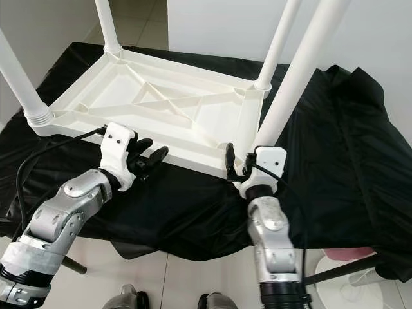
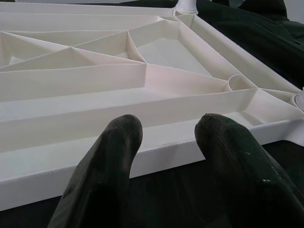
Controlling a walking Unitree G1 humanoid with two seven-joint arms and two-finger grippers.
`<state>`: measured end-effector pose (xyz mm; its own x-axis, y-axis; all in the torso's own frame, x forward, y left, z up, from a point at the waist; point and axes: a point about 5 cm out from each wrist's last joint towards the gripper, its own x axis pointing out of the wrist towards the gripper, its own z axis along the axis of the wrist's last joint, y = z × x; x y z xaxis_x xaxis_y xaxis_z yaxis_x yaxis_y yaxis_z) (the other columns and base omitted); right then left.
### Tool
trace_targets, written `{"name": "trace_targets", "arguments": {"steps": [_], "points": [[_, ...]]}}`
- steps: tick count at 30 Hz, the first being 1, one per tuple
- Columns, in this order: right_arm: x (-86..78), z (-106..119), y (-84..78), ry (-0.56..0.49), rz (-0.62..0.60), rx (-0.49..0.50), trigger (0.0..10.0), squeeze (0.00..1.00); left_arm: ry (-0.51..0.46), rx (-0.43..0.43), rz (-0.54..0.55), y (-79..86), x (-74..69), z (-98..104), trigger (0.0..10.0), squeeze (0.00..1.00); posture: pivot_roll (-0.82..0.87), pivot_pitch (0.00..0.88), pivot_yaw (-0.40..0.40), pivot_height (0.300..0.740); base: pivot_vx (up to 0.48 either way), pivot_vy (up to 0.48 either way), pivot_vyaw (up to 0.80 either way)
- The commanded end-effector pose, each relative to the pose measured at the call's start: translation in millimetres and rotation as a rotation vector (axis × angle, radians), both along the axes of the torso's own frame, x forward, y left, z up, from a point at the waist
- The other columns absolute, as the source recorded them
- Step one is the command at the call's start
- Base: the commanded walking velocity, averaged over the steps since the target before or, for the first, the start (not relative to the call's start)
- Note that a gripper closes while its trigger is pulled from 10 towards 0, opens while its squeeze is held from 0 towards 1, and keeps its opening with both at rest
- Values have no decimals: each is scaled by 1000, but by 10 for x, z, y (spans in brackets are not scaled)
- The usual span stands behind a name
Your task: Building children table
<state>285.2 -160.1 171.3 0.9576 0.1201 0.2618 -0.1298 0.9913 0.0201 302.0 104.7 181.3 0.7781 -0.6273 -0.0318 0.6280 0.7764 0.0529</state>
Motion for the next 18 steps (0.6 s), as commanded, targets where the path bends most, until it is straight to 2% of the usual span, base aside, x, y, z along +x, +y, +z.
{"name": "trace_targets", "arguments": {"steps": [1,7,11,14,17,18], "points": [[6,22,-76,-12,20,-4,10000,0,8,14,51,5,-7,-34,10000,0,0,59,-70,740,0,0,0],[33,55,-141,-12,100,-50,10000,0,-11,6,37,-12,9,11,10000,0,-16,55,-73,740,0,0,0],[41,1,-192,16,166,-84,10000,0,-12,20,0,-58,-44,-17,10000,0,-6,50,-73,740,0,0,0],[58,-21,-216,29,203,-74,10000,0,23,-30,-74,-92,-112,-19,10000,0,0,50,-80,740,0,0,0],[80,-58,-201,53,327,-53,10000,0,-9,38,-179,-184,-262,-72,10000,0,8,40,-74,740,0,0,0],[78,-82,-182,67,383,-53,10000,0,-20,36,-246,-249,-349,-58,10000,0,8,46,-69,740,0,0,0]]}}
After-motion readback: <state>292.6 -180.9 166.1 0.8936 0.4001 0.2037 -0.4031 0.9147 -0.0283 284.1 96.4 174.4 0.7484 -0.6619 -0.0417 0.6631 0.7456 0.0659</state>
